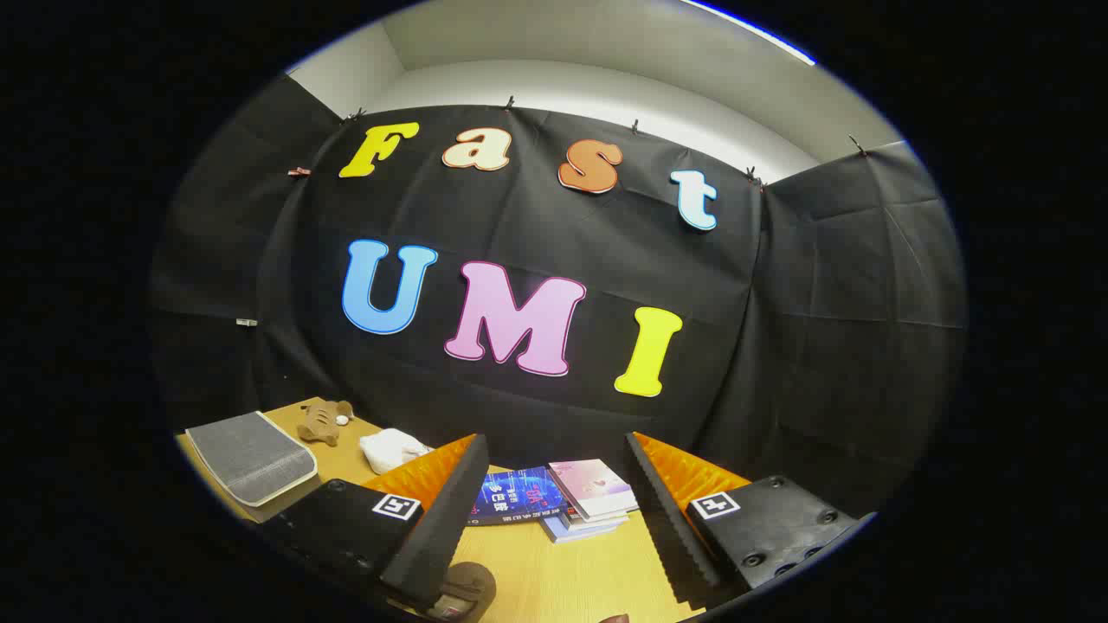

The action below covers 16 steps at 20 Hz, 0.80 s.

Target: Open the storage box then place both shoes into the box .Put the left shoe in first, then the right shoe, with the right side of both shoes facing outward in a uniform manner.

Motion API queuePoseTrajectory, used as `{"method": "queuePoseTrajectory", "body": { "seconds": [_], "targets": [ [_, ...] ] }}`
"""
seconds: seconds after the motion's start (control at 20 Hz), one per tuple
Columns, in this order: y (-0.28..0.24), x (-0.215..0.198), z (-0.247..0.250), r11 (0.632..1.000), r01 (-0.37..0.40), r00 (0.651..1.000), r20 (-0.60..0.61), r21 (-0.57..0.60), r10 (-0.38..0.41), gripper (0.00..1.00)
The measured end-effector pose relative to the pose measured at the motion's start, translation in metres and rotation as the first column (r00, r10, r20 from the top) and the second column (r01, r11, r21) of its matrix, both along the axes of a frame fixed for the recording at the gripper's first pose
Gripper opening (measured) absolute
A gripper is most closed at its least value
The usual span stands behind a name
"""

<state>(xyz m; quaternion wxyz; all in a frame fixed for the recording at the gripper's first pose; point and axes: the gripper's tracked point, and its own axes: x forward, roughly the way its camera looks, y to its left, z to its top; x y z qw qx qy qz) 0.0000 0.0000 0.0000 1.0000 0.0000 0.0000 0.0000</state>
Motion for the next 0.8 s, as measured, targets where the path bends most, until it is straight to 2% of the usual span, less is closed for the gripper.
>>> {"method": "queuePoseTrajectory", "body": {
  "seconds": [0.8],
  "targets": [
    [0.0020, -0.0028, -0.0066, 1.000, -0.013, 0.999, -0.029, 0.000, 0.013, 0.97]
  ]
}}
